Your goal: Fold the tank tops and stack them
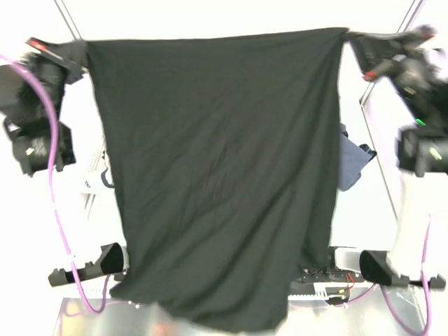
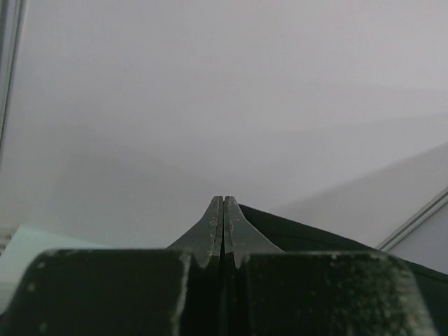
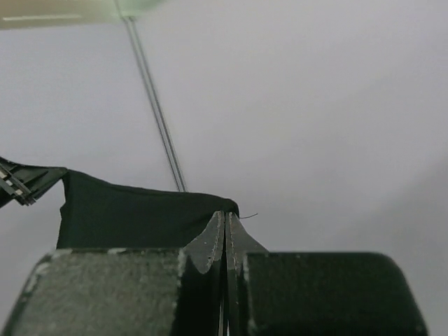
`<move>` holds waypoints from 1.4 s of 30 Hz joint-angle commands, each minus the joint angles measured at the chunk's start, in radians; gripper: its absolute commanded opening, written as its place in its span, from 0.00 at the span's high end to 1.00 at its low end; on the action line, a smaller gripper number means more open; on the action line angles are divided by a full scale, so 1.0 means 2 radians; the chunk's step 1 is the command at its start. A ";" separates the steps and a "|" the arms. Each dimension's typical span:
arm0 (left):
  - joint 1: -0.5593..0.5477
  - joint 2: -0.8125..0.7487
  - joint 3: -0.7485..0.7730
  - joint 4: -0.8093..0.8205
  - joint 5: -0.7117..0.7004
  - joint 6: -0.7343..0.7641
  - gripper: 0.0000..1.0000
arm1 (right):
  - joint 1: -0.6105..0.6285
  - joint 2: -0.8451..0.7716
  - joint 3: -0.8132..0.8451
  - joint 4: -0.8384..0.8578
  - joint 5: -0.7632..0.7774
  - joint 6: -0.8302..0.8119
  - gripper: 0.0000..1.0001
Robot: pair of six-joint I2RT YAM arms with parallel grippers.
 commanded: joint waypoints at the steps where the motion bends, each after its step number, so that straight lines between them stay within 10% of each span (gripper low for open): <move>1: 0.004 -0.010 -0.070 0.060 0.021 -0.007 1.00 | -0.002 0.010 -0.067 0.073 -0.004 0.030 1.00; 13: -0.030 0.144 -0.284 0.272 -0.006 -0.021 1.00 | 0.017 0.213 -0.212 0.219 -0.007 0.047 1.00; 27: -0.086 0.486 0.035 0.161 -0.041 0.005 1.00 | 0.031 0.616 0.098 0.224 0.016 0.116 1.00; 35: -0.096 0.483 0.002 0.170 -0.039 0.016 1.00 | 0.022 0.661 0.100 0.264 -0.007 0.167 1.00; 42: -0.105 0.376 -0.174 0.243 -0.051 0.019 1.00 | 0.004 0.577 -0.027 0.294 -0.016 0.159 1.00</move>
